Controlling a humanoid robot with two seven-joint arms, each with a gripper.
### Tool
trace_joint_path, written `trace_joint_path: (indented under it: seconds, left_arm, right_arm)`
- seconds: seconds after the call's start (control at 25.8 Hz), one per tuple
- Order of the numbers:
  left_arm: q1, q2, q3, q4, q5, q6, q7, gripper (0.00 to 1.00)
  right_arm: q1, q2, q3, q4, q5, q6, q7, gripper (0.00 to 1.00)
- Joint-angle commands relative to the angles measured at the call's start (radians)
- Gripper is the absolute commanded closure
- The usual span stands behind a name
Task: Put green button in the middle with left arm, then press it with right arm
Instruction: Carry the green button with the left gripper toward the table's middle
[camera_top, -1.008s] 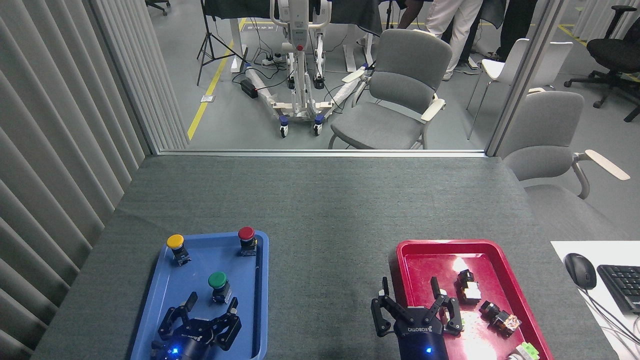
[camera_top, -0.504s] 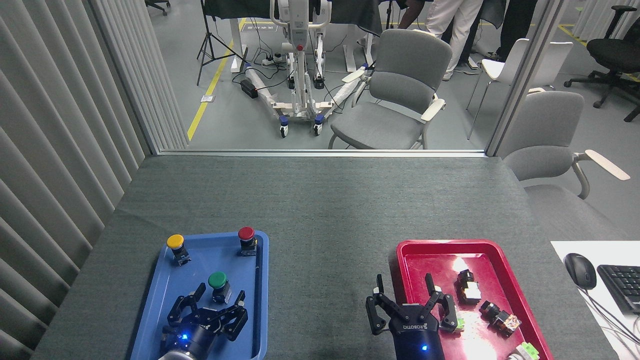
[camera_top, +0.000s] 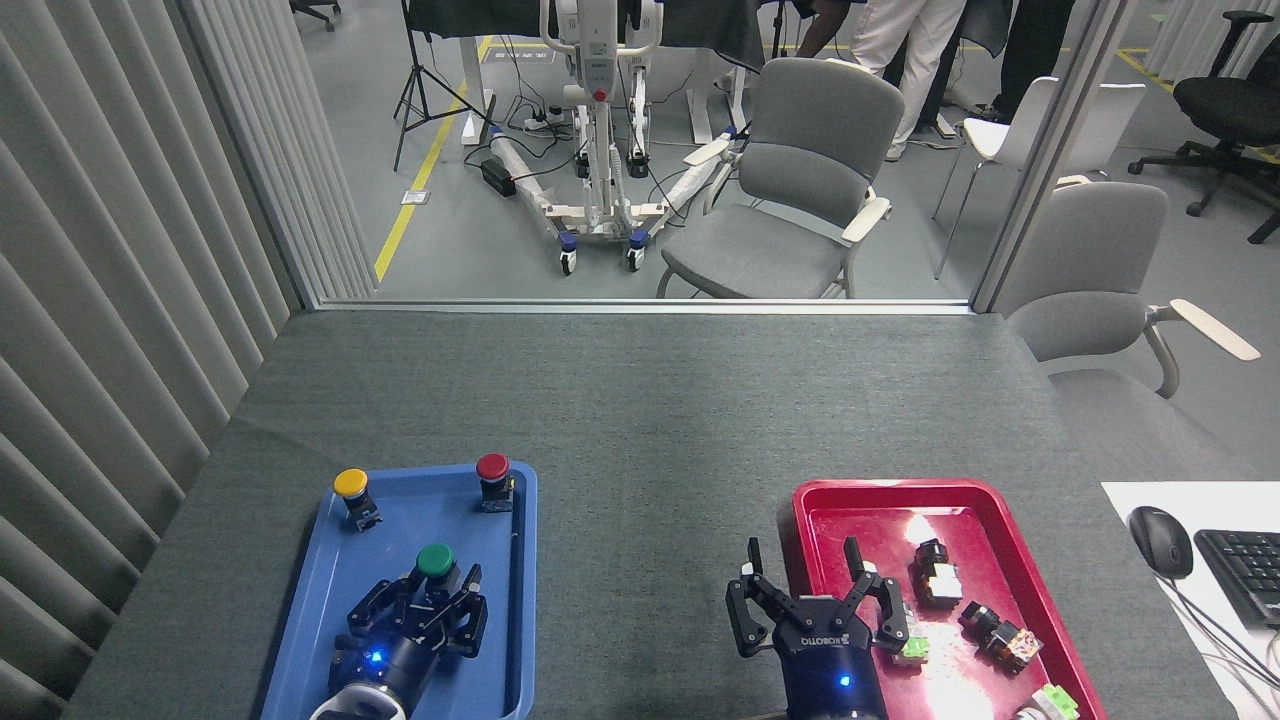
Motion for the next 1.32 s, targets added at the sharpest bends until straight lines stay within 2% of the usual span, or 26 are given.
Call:
trace_joint_path:
  seconds: [0.0,0.12,0.23,0.31,0.43,0.66,0.85,1.01,1.16,1.2,1.24,1.28]
  left_arm:
    - [0.008,0.005,-0.002,0.004,-0.003,-0.023,0.048,1.00]
    - [0.002,0.017,-0.002,-0.004,-0.006,-0.078,0.052,1.00]
    - [0.009,0.016,-0.012,-0.122,-0.006,-0.149,0.095,1.00]
    - [0.011,0.010,-0.074,-0.191,-0.006,-0.192,0.115,1.00]
    - [-0.035,-0.013,-0.221,-0.193,-0.008,-0.184,0.112,1.00]
    - [-0.115,-0.134,-0.356,0.008,-0.011,-0.123,0.109,1.00]
    - [-0.199,-0.180,-0.445,0.209,-0.005,-0.017,0.118,1.00]
    - [-0.202,-0.180,-0.453,0.221,0.001,-0.003,0.118,1.00]
    - [-0.199,-0.177,-0.460,0.229,0.000,-0.032,0.118,1.00]
    - [-0.199,-0.179,-0.460,0.229,0.000,-0.031,0.120,0.96]
    - [-0.201,-0.182,-0.460,0.229,0.003,-0.023,0.118,0.79]
    - [-0.201,-0.184,-0.460,0.229,0.006,-0.021,0.118,0.56]
  right_arm:
    - [-0.002,0.000,0.002,-0.009,-0.007,-0.005,0.030,0.01]
    - [0.004,-0.002,0.016,-0.009,-0.009,-0.003,0.030,0.01]
    - [0.002,0.003,0.013,-0.009,-0.009,-0.003,0.030,0.01]
    - [-0.001,0.003,0.013,-0.009,-0.007,0.000,0.030,0.01]
    - [0.004,-0.008,0.014,-0.009,-0.005,0.003,0.030,0.01]
    - [0.014,-0.011,0.014,-0.009,-0.004,0.001,0.030,0.02]
    - [0.016,-0.025,0.011,-0.009,-0.005,0.001,0.026,0.02]
    - [0.016,-0.029,0.014,-0.008,-0.005,0.003,0.021,0.06]
    - [0.028,-0.042,0.017,-0.009,-0.001,0.007,0.021,0.14]
    - [0.030,-0.042,0.019,-0.009,-0.001,0.007,0.021,0.17]
    - [0.033,-0.040,0.021,-0.009,-0.001,0.007,0.021,0.20]
    - [0.033,-0.040,0.022,-0.009,-0.001,0.007,0.021,0.22]
